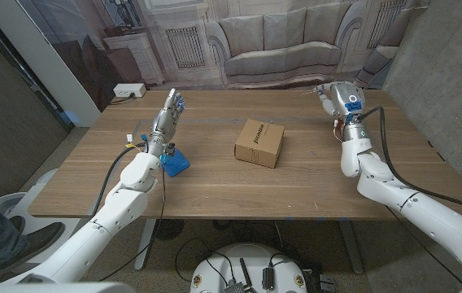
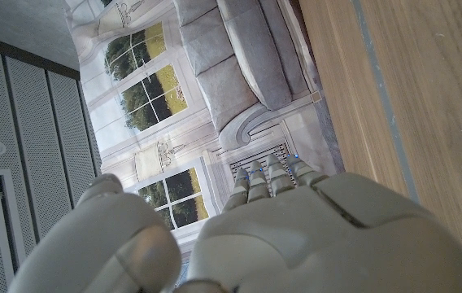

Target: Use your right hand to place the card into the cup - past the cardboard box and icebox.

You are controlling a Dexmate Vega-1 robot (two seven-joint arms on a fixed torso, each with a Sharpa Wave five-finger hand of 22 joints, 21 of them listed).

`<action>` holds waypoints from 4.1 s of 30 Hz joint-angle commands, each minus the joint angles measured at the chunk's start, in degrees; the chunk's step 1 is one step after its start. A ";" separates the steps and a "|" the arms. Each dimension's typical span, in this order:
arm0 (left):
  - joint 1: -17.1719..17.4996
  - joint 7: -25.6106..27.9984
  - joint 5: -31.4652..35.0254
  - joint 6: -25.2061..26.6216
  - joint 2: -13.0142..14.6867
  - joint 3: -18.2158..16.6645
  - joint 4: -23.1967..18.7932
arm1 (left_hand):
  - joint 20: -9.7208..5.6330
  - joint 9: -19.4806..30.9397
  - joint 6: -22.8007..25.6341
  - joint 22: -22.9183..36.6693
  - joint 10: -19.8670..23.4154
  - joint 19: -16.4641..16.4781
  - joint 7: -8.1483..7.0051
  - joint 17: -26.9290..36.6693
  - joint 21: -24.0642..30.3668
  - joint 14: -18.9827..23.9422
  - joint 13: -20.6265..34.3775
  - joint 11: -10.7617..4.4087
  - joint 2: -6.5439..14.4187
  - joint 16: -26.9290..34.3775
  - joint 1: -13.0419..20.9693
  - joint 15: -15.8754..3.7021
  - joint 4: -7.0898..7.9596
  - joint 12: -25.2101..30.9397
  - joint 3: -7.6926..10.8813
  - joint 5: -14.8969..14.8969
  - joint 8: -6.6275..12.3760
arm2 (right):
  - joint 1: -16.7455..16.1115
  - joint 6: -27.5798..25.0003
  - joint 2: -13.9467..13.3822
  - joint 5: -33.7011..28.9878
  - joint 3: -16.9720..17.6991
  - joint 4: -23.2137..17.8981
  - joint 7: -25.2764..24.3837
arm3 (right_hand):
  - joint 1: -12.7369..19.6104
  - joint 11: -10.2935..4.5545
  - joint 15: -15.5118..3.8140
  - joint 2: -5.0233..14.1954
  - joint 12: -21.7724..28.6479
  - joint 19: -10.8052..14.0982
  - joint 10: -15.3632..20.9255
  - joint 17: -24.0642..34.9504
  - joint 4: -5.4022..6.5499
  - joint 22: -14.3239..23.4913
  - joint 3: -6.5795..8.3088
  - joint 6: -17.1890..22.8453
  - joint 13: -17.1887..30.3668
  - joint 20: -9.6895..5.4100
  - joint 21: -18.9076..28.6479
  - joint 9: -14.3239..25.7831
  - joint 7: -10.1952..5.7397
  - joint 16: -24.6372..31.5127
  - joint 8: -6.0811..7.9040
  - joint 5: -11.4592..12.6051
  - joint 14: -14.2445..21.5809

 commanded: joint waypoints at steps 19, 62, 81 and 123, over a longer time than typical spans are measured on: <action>0.28 -0.09 -0.03 0.32 0.33 -0.33 -0.43 | 0.04 0.08 0.40 0.20 0.16 -0.59 0.21 0.14 -0.27 -0.63 0.29 0.05 -0.04 -0.08 0.48 -0.14 -0.01 0.18 -0.44 -0.27 -0.16 | 3.18 -7.00 -1.00 1.19 -1.14 0.91 4.42 | 0.61 -0.07 -6.55 -0.09 0.03 -0.16 0.72 0.09 -0.10 -0.04 0.13 1.04 0.09 -7.75 0.53 0.21 -0.23 0.08 0.17 0.06 0.58; -1.54 -1.24 -0.80 -0.70 -0.98 -0.15 2.46 | 0.07 0.08 1.11 0.20 0.60 -0.39 0.23 0.14 -0.17 -0.14 0.29 -0.25 0.27 0.07 0.83 -0.22 -0.06 0.29 -0.76 -0.34 0.03 | 5.83 -16.99 -1.55 4.21 -3.10 4.88 8.48 | 1.38 -0.03 -6.67 -0.01 0.19 -1.00 0.48 0.13 0.02 -0.07 -0.18 1.26 0.31 -7.71 0.82 0.47 -0.18 0.12 -0.20 0.09 0.49; -2.81 -2.07 -0.87 0.30 -0.87 0.60 3.02 | 0.06 0.08 1.11 0.20 0.56 -0.43 0.25 0.14 -0.17 -0.16 0.29 -0.14 0.36 0.05 0.92 -0.16 -0.07 0.25 -0.87 -0.38 -0.01 | 6.12 -23.30 -2.67 5.55 -3.94 4.20 12.20 | 1.34 -0.03 -6.68 0.04 0.23 -1.15 0.48 0.13 0.23 -0.13 -0.24 0.97 0.32 -7.69 0.82 0.53 -0.19 0.14 -0.32 0.08 0.55; 0.43 -0.73 -1.02 0.49 0.46 -0.48 0.28 | 0.42 0.09 0.97 0.21 0.20 -0.83 0.21 0.14 -0.29 -0.46 0.29 -0.31 0.55 -0.07 1.18 -0.09 -0.10 0.08 -1.23 -0.49 -0.13 | 10.42 -28.78 -2.61 6.90 -8.88 6.70 18.68 | 0.67 -0.12 -6.44 -0.05 0.32 -1.62 -2.21 0.25 0.68 -0.21 0.17 -1.28 1.20 -7.64 0.04 1.63 -0.29 0.13 0.12 -0.03 0.79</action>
